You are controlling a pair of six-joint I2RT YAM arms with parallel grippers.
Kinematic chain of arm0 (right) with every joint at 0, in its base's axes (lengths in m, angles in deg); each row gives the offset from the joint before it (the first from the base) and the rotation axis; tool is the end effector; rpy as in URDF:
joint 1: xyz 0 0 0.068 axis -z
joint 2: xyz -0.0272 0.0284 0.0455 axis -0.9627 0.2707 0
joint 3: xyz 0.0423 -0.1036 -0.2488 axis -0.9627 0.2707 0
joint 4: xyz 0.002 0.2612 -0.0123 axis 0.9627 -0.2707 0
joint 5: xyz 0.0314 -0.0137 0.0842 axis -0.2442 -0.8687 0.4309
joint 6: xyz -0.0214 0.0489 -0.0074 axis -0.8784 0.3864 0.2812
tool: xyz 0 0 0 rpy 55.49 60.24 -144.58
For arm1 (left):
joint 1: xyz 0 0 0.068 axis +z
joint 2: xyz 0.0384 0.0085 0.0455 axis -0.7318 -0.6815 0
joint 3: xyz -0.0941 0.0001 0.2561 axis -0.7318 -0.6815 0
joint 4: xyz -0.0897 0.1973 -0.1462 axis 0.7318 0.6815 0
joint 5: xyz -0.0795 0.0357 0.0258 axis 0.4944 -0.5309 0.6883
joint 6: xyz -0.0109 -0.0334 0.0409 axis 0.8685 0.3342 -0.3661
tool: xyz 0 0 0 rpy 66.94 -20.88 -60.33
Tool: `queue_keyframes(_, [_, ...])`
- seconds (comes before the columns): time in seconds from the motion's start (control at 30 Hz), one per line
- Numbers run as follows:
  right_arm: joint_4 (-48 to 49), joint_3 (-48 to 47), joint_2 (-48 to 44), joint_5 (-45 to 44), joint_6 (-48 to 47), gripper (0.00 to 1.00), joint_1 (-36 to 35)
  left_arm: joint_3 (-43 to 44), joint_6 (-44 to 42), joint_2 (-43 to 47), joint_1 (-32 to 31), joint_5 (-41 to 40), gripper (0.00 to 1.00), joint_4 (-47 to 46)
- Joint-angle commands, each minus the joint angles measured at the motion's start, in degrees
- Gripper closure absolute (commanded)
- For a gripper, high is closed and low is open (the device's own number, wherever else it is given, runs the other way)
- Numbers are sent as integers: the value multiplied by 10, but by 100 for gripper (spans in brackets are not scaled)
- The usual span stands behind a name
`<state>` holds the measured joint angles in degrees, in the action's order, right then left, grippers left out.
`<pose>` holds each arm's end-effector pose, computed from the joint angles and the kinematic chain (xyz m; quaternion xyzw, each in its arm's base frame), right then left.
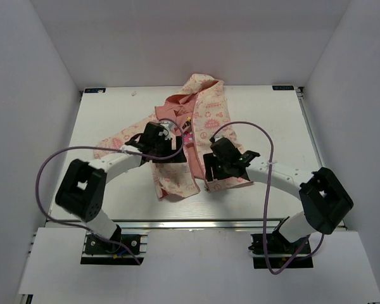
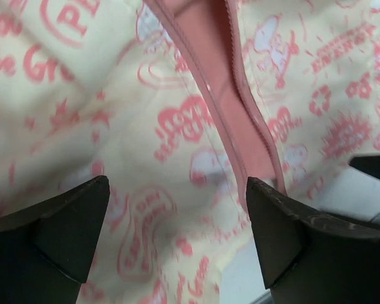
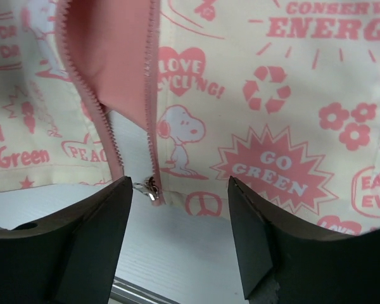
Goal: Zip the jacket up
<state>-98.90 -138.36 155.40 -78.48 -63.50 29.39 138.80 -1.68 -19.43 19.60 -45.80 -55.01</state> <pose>0.2170 0.2104 0.2054 -0.1437 0.9316 0.1441 0.3013 0.2974 -0.1639 0.1833 0.0715 0.9370 -0.2419 0.2417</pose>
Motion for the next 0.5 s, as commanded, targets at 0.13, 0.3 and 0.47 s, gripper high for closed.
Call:
queue_keyframes(0.13, [-44,-18,30,-58,33,38,-19,-74,29,162,-1,-13,2,28])
queue_keyframes(0.3, [-35,-42,59,-58,56,29,-24,-90,27,195,-2,-4,2,34])
queue_keyframes(0.47, [-48,-93,76,-83,63,24,-44,-96,25,199,-7,6,2,29])
